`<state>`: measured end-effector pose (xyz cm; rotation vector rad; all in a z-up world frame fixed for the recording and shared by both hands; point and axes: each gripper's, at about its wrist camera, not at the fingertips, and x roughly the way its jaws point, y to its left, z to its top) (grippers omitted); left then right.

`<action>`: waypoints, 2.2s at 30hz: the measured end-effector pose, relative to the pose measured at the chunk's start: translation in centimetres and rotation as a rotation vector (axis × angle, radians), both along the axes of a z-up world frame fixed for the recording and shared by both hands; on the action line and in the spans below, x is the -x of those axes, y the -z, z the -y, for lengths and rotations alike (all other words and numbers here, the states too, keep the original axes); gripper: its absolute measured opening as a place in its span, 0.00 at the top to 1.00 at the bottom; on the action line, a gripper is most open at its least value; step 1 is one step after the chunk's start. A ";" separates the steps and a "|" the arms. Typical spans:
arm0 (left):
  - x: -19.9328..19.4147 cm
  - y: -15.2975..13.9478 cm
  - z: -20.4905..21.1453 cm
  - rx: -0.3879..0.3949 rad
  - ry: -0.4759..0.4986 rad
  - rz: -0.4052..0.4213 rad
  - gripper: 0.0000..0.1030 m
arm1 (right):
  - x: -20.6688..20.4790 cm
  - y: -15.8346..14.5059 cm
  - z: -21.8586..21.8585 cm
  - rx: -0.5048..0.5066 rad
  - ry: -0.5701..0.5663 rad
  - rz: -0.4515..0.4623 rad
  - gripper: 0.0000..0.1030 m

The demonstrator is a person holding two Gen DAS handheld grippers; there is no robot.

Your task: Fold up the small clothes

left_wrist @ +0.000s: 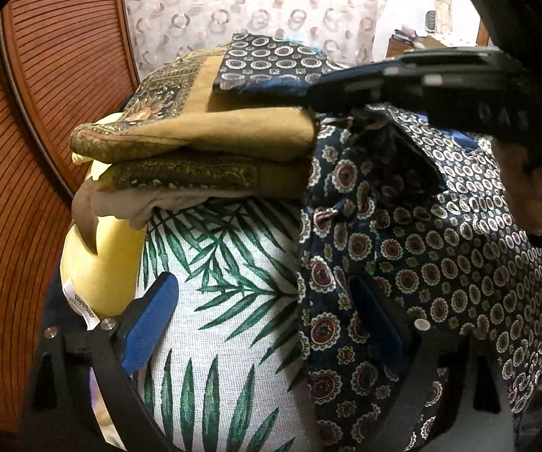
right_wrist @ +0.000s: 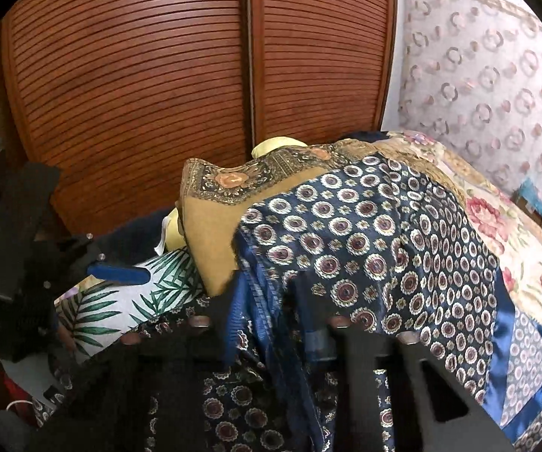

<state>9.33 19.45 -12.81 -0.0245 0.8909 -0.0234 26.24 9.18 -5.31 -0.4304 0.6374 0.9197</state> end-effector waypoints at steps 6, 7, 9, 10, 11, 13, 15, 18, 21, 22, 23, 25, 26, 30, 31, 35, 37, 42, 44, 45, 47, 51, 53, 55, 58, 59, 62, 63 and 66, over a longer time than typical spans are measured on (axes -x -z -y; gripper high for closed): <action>0.1 0.0 -0.1 0.000 0.000 0.000 0.09 | -0.7 -2.3 2.7 -0.110 0.099 0.037 0.94; 0.2 0.0 -0.1 -0.001 0.000 0.000 0.09 | -1.1 -2.7 3.5 -0.129 0.131 0.042 0.94; 0.2 0.0 -0.2 0.000 0.000 0.000 0.09 | -1.8 -3.2 5.0 -0.157 0.191 0.043 0.94; 0.2 0.0 -0.2 0.000 0.000 0.000 0.09 | -2.1 -3.3 5.9 -0.169 0.222 0.037 0.94; 0.2 0.0 -0.2 0.000 0.000 0.001 0.09 | -2.6 -3.3 6.7 -0.176 0.256 0.025 0.94; 0.2 0.0 -0.2 0.000 0.000 0.001 0.09 | -3.3 -2.9 8.2 -0.182 0.309 -0.002 0.94; 0.2 0.0 -0.2 0.000 0.000 0.000 0.09 | -3.7 -2.4 9.4 -0.178 0.358 -0.019 0.94; 0.3 0.1 -0.2 0.000 -0.001 0.001 0.09 | -3.7 -2.0 10.0 -0.150 0.391 -0.005 0.91; 0.2 0.1 -0.3 0.000 0.000 0.001 0.09 | -3.2 -1.8 10.3 -0.124 0.402 0.019 0.88; 0.2 0.1 -0.3 0.000 0.000 0.000 0.09 | -2.8 -2.0 10.2 -0.116 0.405 0.031 0.84; 0.2 0.1 -0.2 -0.001 0.000 0.000 0.09 | -2.6 -2.0 10.4 -0.107 0.410 0.044 0.81; 0.3 0.1 -0.2 -0.001 -0.002 0.001 0.09 | -2.1 -2.1 10.6 -0.103 0.411 0.057 0.73; 0.3 0.1 -0.2 -0.005 0.000 0.000 0.09 | -1.8 -2.2 10.8 -0.100 0.413 0.064 0.70; 0.8 -0.6 0.2 -0.014 0.014 0.032 0.18 | 0.6 -1.9 13.4 -0.093 0.412 0.064 0.59; 1.1 -1.0 0.4 -0.015 0.018 0.053 0.20 | 1.3 -1.9 14.1 -0.087 0.415 0.058 0.58; 1.9 -3.1 1.4 -0.003 0.056 0.131 0.43 | 3.6 -0.8 17.3 -0.054 0.421 0.024 0.57; 2.0 -4.4 2.1 -0.019 0.067 0.180 0.47 | 4.8 -0.7 19.2 -0.044 0.437 0.008 0.56; 0.2 -5.5 3.4 -0.062 0.083 0.197 0.53 | 7.1 -0.3 23.5 -0.025 0.484 -0.023 0.48; -0.8 -5.0 3.2 -0.073 0.075 0.177 0.64 | 8.0 0.0 24.7 -0.007 0.505 -0.026 0.45; -1.2 -4.8 3.1 -0.074 0.065 0.165 0.70 | 8.4 -0.2 25.3 0.004 0.517 -0.026 0.45; -1.7 -4.4 2.8 -0.054 0.064 0.149 0.78 | 9.3 0.0 26.4 0.025 0.536 -0.034 0.45; -1.0 -4.6 3.1 -0.059 0.072 0.185 0.95 | 10.7 0.9 27.5 0.081 0.555 -0.045 0.45; -0.3 -5.1 3.3 -0.060 0.057 0.222 0.96 | 11.2 1.2 27.9 0.092 0.563 -0.051 0.45; 0.4 -5.8 2.9 -0.052 0.032 0.250 0.96 | 11.6 1.4 28.5 0.084 0.577 -0.063 0.45; 1.0 -6.2 2.3 -0.060 -0.006 0.255 0.96 | 11.6 2.1 29.0 0.072 0.611 -0.073 0.45; 1.0 -6.2 2.1 -0.053 -0.011 0.245 0.96 | 11.5 2.3 29.3 0.069 0.624 -0.078 0.45; 1.3 -6.3 1.9 -0.051 -0.024 0.236 0.96 | 11.5 2.4 29.7 0.045 0.632 -0.095 0.45; 1.4 -6.5 2.1 -0.048 -0.022 0.239 0.96 | 11.4 2.4 29.7 0.042 0.634 -0.097 0.45; 1.6 -7.3 3.1 -0.023 0.008 0.246 0.96 | 11.1 2.6 29.9 0.040 0.636 -0.100 0.45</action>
